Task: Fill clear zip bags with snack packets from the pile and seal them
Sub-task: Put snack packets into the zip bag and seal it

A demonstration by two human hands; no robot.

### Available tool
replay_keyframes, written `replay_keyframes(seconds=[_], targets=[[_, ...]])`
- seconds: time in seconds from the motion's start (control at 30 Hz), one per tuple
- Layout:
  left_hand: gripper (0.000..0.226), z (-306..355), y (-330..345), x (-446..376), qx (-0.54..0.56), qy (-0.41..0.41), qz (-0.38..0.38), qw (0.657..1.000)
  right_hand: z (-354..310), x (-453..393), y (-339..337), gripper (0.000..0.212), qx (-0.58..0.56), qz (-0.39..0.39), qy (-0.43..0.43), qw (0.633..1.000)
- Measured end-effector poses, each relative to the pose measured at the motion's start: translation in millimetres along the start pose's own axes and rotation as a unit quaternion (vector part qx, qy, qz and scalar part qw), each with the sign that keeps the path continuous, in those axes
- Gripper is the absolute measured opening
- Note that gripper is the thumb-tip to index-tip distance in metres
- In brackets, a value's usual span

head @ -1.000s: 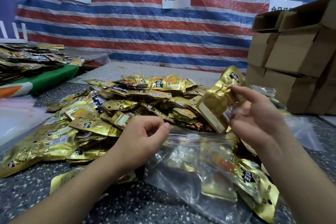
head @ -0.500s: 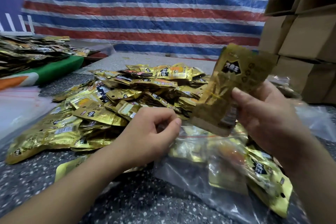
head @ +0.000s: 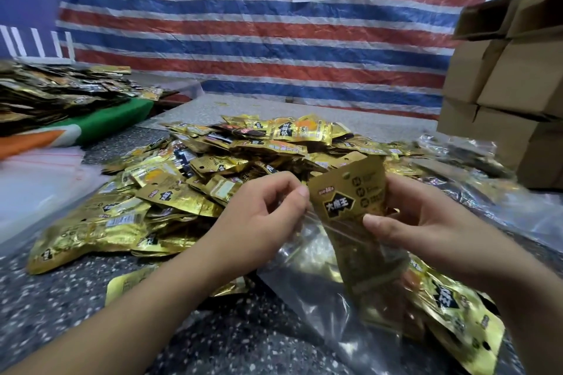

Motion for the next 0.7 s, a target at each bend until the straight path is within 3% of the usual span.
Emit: replay_keyframes(seconds=[0.07,0.17,0.3,0.6,0.7], targets=[[0.015,-4,0,0,0.040,-0.037,-0.002,0.999,-1,-3,-3,0.027,-0.003,0.021,-0.004,1.000],[0.035,-10,0,-2,0.080,-0.090,-0.001,0.993,0,-6,-13,0.029,-0.029,0.069,0.000,0.997],[0.045,-17,1,-4,0.062,-0.135,0.008,0.989,4,-6,-19,0.028,-0.054,0.086,0.012,0.995],[0.043,-13,-1,-2,0.029,-0.090,0.040,0.995,11,0,7,0.031,0.010,-0.050,0.054,0.997],[0.037,-11,-4,-2,0.045,-0.087,0.046,0.994,14,5,21,0.026,0.090,-0.106,0.064,0.988]])
Point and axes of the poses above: each hand's wrist, its own x-axis away from the middle knuckle, its own y-axis out of the palm, z = x × y, the point moved 8 cm from there along -x, towards the middle knuckle, and after that the axes turned 13 degrees about z, right-handed, at the moved point
